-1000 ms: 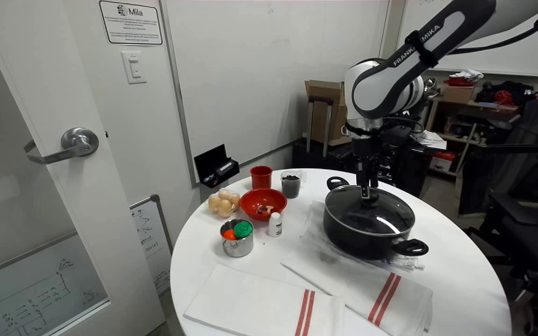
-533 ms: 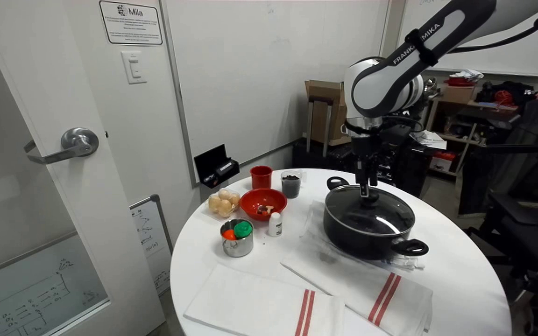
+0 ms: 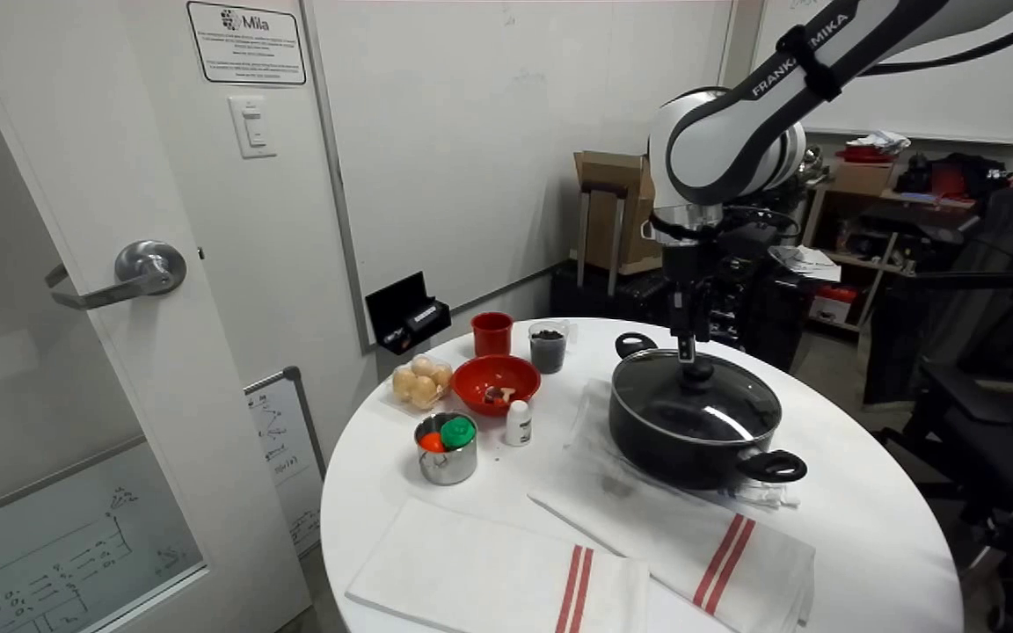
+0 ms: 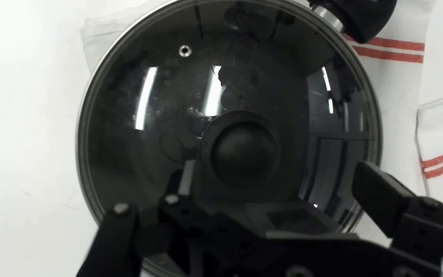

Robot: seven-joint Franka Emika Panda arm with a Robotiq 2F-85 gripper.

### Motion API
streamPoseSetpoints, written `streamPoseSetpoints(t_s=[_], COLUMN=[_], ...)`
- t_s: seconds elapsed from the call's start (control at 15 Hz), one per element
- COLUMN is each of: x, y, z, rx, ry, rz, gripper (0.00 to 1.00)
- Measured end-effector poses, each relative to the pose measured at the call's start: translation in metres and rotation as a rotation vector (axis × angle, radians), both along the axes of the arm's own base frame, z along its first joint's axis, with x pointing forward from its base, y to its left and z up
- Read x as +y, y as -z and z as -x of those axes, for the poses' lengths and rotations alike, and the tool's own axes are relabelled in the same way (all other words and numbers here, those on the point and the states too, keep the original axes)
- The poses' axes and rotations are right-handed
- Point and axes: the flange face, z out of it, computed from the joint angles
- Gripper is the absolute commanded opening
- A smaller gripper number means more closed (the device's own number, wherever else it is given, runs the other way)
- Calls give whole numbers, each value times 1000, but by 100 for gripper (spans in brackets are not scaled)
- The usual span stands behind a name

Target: Put the glass lid on the pot.

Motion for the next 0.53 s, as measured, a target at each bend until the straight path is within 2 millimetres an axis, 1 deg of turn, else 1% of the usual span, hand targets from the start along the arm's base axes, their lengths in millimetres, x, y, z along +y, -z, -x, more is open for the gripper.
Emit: streamPoseSetpoints(t_s=[0.53], x=[46], y=[-28], z=[18], rx=[-5], ry=[-64], rz=[-16], gripper=[100])
